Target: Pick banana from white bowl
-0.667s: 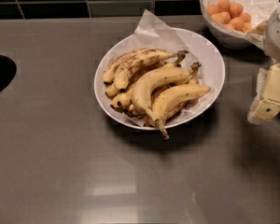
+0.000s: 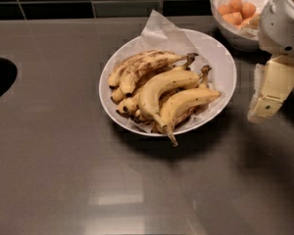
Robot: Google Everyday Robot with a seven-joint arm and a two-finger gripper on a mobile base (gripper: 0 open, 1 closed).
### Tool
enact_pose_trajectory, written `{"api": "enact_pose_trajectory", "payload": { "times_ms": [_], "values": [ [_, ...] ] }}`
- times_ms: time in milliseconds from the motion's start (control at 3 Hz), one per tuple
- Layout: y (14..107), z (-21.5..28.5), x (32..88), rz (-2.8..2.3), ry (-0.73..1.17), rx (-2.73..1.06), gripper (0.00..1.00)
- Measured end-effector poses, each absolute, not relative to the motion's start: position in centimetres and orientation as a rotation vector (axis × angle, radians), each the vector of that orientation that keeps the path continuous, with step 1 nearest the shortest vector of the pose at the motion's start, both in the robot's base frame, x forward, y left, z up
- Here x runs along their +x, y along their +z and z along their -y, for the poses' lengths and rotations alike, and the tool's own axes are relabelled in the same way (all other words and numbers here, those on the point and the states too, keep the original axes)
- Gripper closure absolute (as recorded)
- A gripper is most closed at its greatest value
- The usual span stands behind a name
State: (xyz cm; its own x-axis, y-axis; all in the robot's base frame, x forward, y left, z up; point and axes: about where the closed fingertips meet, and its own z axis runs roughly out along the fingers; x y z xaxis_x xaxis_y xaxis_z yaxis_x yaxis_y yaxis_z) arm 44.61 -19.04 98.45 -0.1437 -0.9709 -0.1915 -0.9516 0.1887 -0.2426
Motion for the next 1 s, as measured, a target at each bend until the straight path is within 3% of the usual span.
{"api": "enact_pose_trajectory", "payload": {
  "times_ms": [333, 667, 1000],
  "values": [
    [98.8, 14.2, 45.1, -2.051, -0.063, -1.995, 0.00],
    [97.6, 10.6, 45.2, -1.970, 0.000, -2.119, 0.17],
    [96.8, 9.0, 45.4, -1.931, 0.050, -2.175, 0.25]
  ]
}}
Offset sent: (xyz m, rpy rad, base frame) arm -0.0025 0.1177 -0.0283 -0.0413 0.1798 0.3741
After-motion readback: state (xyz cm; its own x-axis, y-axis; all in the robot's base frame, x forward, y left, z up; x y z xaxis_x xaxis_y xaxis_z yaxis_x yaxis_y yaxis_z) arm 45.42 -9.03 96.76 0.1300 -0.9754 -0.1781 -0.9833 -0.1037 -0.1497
